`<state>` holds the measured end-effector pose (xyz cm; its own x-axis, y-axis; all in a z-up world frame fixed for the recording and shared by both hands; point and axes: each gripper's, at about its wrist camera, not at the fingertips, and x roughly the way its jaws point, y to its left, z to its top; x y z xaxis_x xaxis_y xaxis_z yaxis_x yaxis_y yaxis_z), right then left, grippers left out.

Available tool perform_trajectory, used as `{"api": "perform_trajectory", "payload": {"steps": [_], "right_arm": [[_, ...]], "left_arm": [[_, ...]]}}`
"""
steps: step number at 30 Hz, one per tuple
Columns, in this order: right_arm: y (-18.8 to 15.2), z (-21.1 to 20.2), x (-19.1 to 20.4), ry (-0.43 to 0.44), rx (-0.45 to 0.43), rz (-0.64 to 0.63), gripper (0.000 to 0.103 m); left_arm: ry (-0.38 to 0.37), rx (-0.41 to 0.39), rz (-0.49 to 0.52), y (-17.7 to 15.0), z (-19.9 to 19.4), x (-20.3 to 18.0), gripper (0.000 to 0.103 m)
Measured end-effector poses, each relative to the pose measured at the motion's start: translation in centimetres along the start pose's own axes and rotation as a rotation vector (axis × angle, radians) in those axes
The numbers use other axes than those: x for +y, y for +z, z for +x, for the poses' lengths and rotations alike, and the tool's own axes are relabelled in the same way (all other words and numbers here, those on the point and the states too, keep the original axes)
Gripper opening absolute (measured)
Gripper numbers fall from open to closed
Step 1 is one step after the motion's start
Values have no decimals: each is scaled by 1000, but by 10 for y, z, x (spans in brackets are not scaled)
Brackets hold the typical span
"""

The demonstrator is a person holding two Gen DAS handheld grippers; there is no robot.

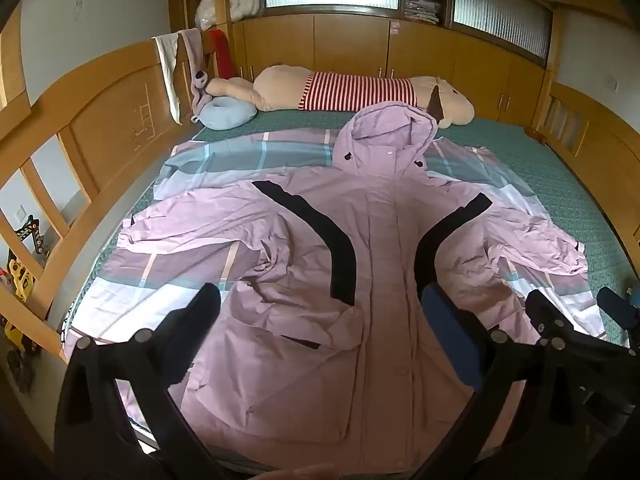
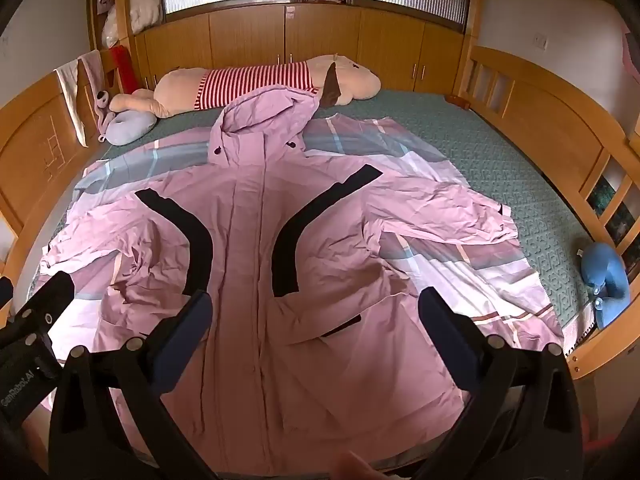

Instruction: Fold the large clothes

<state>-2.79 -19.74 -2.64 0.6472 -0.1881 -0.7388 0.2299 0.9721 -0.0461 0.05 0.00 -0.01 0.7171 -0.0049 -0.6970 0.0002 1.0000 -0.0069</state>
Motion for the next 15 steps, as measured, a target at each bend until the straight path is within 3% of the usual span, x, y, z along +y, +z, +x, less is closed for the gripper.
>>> {"api": "perform_trajectory", "payload": {"steps": [15], "right_arm": [[0, 6, -3, -2, 11, 5, 102]], "left_arm": [[6, -1, 21, 3, 3, -7, 101]]}}
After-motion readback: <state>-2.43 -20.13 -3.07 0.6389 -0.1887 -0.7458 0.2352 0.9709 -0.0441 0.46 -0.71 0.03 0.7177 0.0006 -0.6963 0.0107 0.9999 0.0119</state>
